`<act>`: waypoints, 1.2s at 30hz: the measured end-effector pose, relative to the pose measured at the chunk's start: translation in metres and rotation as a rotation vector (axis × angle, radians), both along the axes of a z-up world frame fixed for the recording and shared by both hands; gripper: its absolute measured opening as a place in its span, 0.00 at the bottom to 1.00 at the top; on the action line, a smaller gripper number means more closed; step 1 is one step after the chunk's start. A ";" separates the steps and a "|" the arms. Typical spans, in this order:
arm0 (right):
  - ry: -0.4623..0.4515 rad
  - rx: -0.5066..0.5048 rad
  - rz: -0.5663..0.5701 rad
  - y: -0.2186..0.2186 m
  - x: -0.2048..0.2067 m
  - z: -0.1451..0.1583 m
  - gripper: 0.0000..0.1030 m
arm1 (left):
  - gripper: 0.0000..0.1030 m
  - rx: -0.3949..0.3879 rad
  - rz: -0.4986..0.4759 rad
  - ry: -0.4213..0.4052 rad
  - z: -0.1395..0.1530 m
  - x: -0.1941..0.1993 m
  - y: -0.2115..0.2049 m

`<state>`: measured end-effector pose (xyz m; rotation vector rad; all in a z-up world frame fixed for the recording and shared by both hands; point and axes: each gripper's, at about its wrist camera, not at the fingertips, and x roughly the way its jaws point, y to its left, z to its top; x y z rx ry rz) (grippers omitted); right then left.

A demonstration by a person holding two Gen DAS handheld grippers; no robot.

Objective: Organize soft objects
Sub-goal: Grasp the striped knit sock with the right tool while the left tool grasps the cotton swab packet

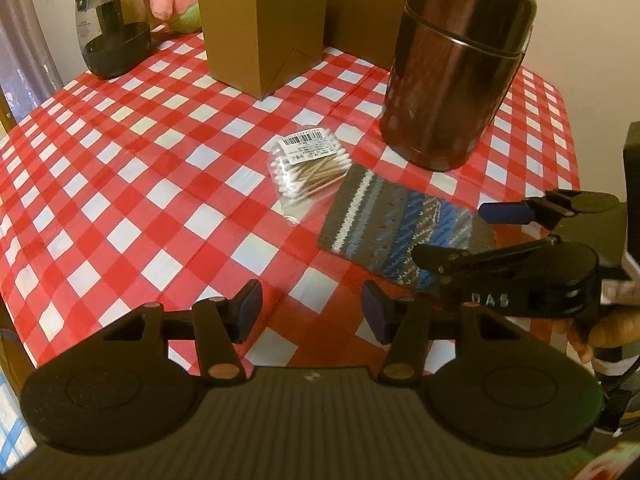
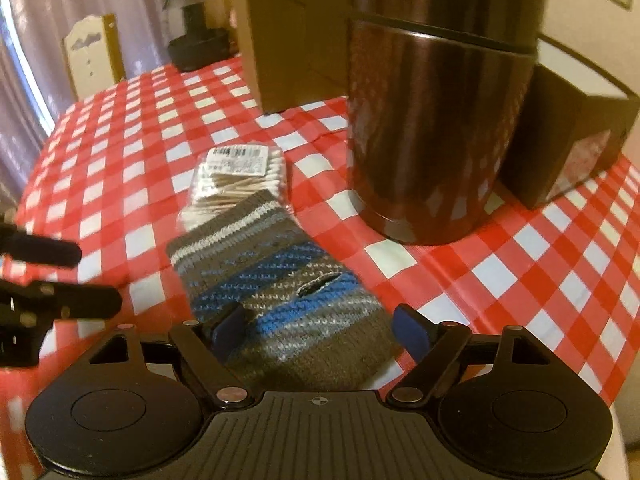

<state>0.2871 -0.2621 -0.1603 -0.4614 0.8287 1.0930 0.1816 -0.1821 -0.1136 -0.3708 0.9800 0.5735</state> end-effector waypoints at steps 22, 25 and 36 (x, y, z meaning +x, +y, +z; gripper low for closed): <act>-0.061 0.067 -0.083 -0.062 0.014 0.025 0.17 | 0.52 0.055 -0.081 -0.030 -0.013 0.018 0.012; -0.053 0.084 -0.181 -0.077 0.030 0.033 0.17 | 0.54 0.092 -0.133 -0.045 -0.014 0.026 0.020; 0.051 0.102 -0.443 -0.116 0.074 0.045 0.17 | 0.62 0.185 -0.331 -0.074 -0.024 0.073 0.055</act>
